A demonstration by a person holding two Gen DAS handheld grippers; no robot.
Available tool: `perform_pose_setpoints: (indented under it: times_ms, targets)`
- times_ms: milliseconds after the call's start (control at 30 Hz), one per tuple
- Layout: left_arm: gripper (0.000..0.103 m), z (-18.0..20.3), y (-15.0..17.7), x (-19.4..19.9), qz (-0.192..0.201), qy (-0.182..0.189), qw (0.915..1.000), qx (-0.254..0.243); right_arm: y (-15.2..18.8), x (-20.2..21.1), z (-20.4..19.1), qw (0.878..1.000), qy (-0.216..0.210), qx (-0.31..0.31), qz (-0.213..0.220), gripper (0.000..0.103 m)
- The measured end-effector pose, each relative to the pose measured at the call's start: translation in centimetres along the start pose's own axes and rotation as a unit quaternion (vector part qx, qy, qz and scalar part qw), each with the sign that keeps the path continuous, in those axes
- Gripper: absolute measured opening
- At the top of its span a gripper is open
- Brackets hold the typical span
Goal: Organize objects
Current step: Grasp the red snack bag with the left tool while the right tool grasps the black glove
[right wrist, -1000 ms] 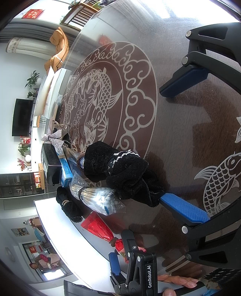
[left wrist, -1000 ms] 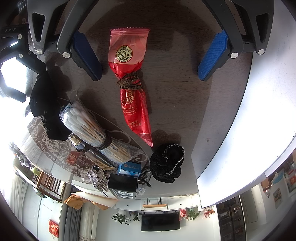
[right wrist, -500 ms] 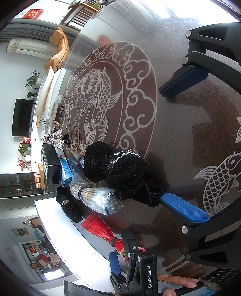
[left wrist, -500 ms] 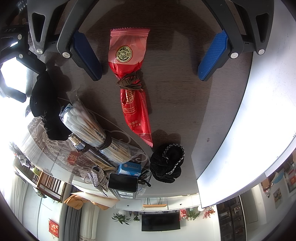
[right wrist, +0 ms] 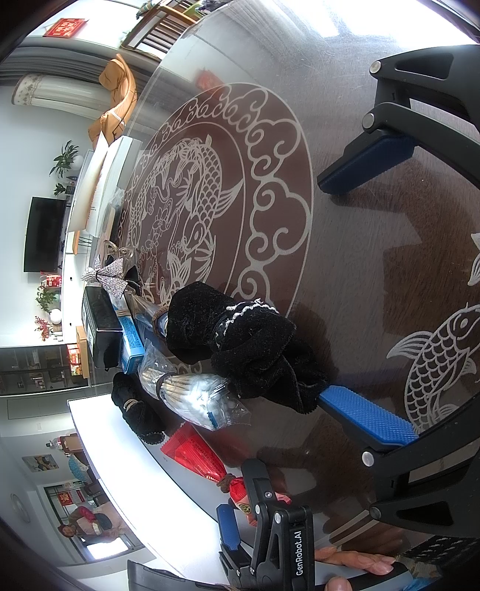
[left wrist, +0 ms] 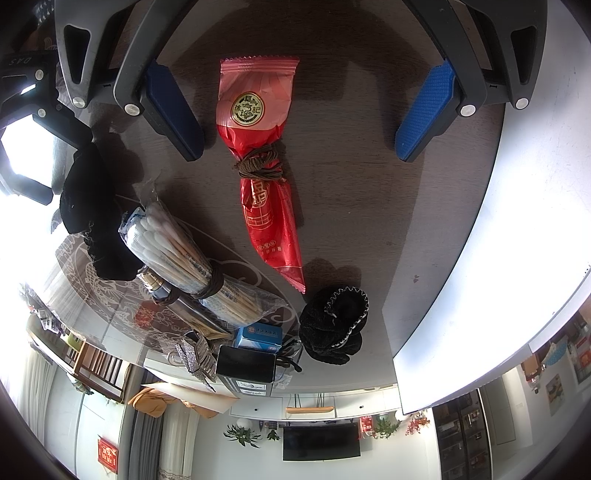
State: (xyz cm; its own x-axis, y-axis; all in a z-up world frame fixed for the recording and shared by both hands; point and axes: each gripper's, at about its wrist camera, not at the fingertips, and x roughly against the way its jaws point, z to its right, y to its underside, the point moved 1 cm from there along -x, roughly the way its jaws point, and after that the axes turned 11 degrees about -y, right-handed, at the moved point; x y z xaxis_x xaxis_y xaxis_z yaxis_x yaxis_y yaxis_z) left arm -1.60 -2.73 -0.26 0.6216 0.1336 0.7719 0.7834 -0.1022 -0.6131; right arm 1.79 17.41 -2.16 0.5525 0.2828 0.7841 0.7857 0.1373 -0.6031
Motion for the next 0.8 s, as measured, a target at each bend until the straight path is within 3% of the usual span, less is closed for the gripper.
perform_pose_setpoints:
  times_ms: [167, 233, 300, 367, 400, 467, 500, 533, 567, 600, 633, 767, 800]
  targets:
    - [0.103, -0.1, 0.6, 0.5, -0.009, 0.011, 0.9997, -0.021, 0.0, 0.0, 0.1, 1.0, -0.005, 0.002, -0.004, 0.103]
    - [0.103, -0.1, 0.7, 0.7, -0.026, 0.015, 0.999, -0.033, -0.3, 0.0, 0.3, 0.999, -0.019, 0.016, -0.035, 0.103]
    - [0.103, -0.2, 0.5, 0.8, -0.046, 0.02, 0.9977, -0.044, -1.1, 0.0, 0.7, 0.998, -0.034, -0.012, -0.059, 0.103]
    - [0.103, -0.2, 0.3, 0.7, -0.042, 0.015, 0.9978, -0.05, -2.4, 0.7, 0.8, 0.996, -0.068, -0.04, -0.04, 0.103]
    - [0.101, -0.1, 0.2, 0.7, -0.031, 0.004, 0.9981, -0.052, -3.5, 0.8, 0.6, 0.996, -0.071, -0.044, -0.033, 0.103]
    - [0.079, 0.0, -0.1, 0.9, -0.014, 0.016, 0.9985, -0.049, -5.3, 0.1, -0.2, 0.996, -0.076, -0.042, -0.038, 0.103]
    - [0.065, -0.1, -0.3, 0.9, -0.013, 0.03, 0.9986, -0.042, -6.1, -0.6, -0.6, 0.995, -0.087, -0.036, -0.045, 0.099]
    - [0.045, -0.1, -0.4, 1.1, -0.007, 0.027, 0.9988, -0.04, -6.6, -1.6, -1.0, 0.994, -0.091, -0.033, -0.054, 0.084]
    - [0.033, 0.0, -0.4, 1.3, 0.001, 0.026, 0.9987, -0.043, -6.9, -2.4, -1.2, 0.993, -0.091, -0.031, -0.063, 0.072]
    - [0.031, -0.1, -0.3, 1.5, 0.002, 0.028, 0.9986, -0.046, -6.8, -3.3, -1.2, 0.993, -0.086, -0.03, -0.076, 0.054]
    - [0.031, -0.2, 0.1, 1.8, 0.003, 0.031, 0.9985, -0.046, -6.6, -3.3, -1.2, 0.994, -0.08, -0.028, -0.072, 0.048]
    - [0.032, -0.7, 2.0, 3.3, 0.011, 0.04, 0.9978, -0.051, -3.8, -1.5, -0.7, 0.995, -0.076, -0.03, -0.061, 0.045]
    - [0.037, -0.8, 2.3, 3.5, 0.012, 0.044, 0.9978, -0.048, -3.1, -1.0, -0.6, 0.995, -0.069, -0.028, -0.06, 0.045]
